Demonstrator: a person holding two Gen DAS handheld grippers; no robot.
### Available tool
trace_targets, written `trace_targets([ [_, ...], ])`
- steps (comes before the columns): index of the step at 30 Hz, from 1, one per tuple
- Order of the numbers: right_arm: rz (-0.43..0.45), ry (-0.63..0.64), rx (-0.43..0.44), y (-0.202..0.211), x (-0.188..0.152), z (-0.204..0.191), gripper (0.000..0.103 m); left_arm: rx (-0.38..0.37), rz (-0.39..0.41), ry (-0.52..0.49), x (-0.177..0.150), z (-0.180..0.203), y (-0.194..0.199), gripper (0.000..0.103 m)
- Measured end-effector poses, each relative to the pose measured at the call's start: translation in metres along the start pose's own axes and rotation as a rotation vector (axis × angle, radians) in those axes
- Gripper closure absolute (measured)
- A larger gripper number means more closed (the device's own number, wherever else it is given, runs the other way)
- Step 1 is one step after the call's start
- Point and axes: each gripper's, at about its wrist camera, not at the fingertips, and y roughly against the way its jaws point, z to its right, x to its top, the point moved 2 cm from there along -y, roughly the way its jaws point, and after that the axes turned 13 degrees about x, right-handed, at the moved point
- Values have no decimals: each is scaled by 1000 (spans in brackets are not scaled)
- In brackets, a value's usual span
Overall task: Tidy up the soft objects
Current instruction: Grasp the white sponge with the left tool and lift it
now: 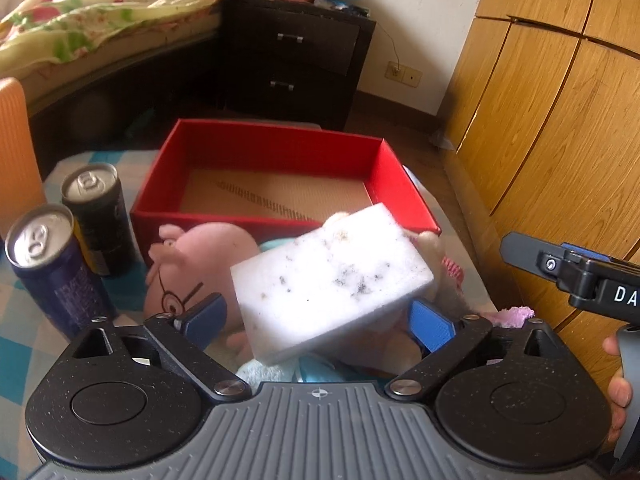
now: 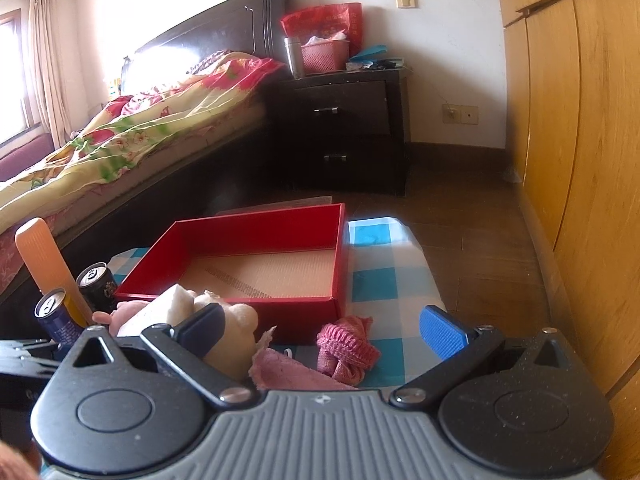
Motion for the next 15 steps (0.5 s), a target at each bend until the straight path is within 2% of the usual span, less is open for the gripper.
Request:
trace_targets([
  [5,-9,-18,12,-2,0,1,18,17,48,-123,4,10,6,8],
  [8,-26,-31,21,-3,-1,1,18,29,50,-187,6,17,5,7],
  [15,-2,66,-40,0,-3,-9,18,52,26,-159,6,14,0,6],
])
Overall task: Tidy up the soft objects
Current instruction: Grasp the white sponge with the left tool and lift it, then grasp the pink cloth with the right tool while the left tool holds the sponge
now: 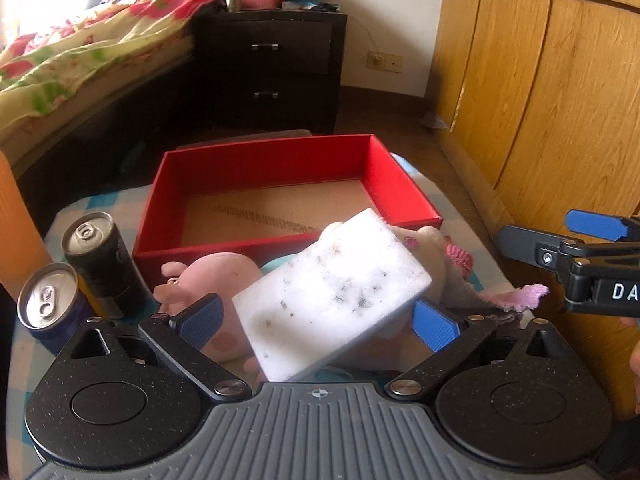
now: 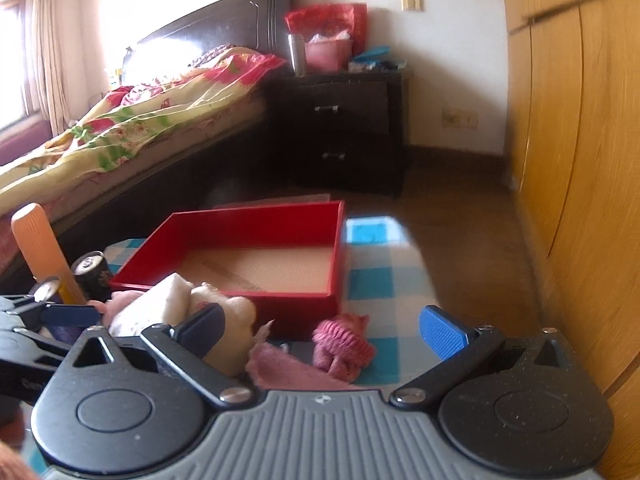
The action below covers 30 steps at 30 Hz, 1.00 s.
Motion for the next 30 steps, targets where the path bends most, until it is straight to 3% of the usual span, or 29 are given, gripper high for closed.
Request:
trace_targets([
  [5,-27,-29,4,-5,-1,3,18,3,0,7,6,-1,0,6],
  [8,-44,-49,4,-7,-2,8,18,2,39,-55,10,3,1,6],
  [11,-59,-53,3,-6,-3,7,18,-6,13,-57,10,4,-7,6],
  [15,-51,-5,-96,0,-7,4,18,-1,-11,-12,9,3,-10,6],
  [23,-65,39,-192,-4,-9,2,18,64,-13,10,8,10,-6,5],
  [30,-61,32,-190,-5,-9,-3,18,114,-27,43,7,10,-4,5],
])
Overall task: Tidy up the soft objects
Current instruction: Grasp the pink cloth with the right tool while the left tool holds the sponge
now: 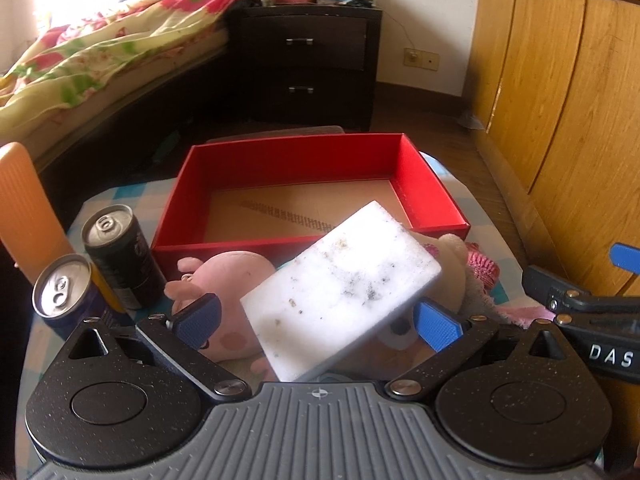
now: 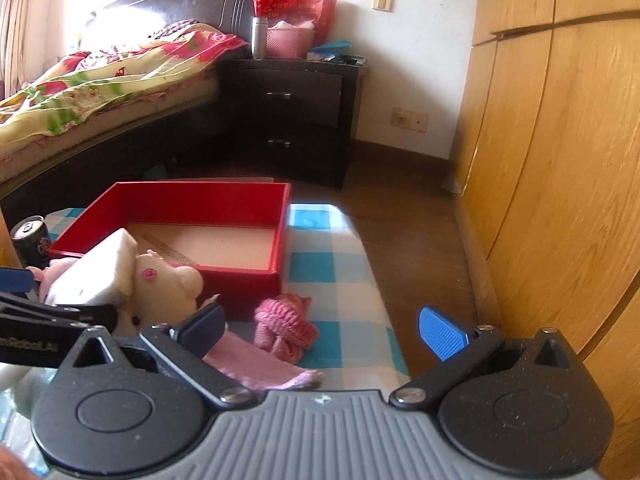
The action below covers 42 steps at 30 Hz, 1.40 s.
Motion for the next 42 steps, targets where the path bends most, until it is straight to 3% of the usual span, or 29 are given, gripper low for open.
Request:
trace_targets([
  [37,-9,-26,7,-1,-2,7,18,3,5,5,-2,0,-4,6],
  [42,-16,-48,14,-2,-2,10,18,-38,7,4,-4,0,-6,15],
])
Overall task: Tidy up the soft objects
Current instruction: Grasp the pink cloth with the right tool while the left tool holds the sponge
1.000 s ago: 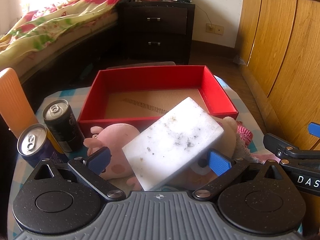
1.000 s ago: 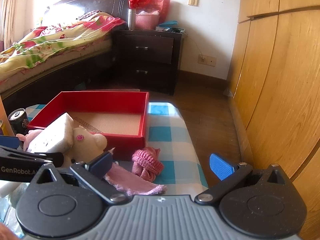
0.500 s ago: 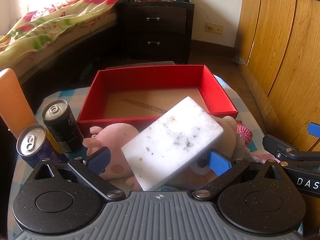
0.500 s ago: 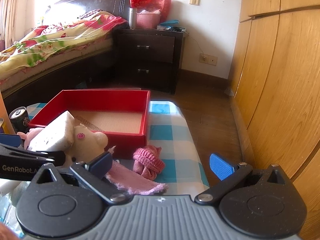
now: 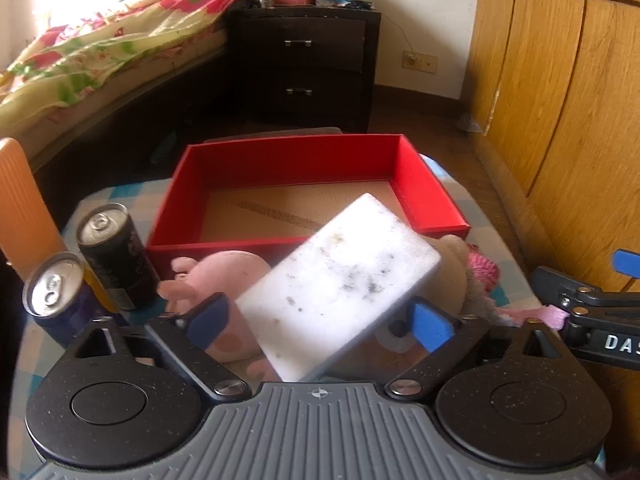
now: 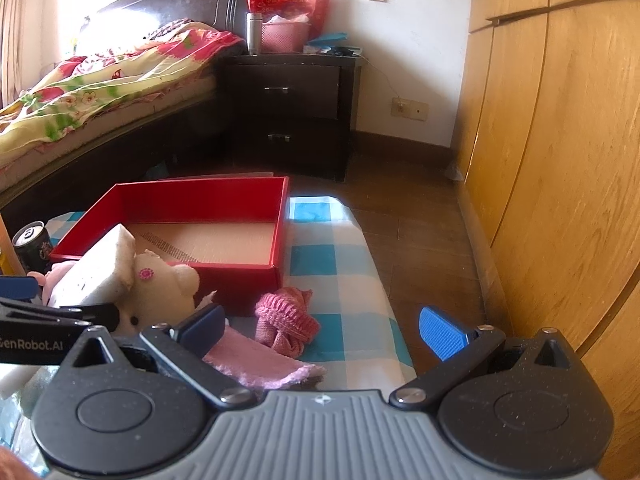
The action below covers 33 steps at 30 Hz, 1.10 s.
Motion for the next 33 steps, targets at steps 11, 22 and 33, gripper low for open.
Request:
trace_targets([
  [11,-23,-62,46,1,0,10,18,-46,79,-152,0,4,18,58],
  [22,-18,-144,105,10,6,23,18,-31,49,-248,3,4,-6,27],
  [33,-78,-211,122,-2,2,37,18,-169,37,-297,10,12,-30,40],
])
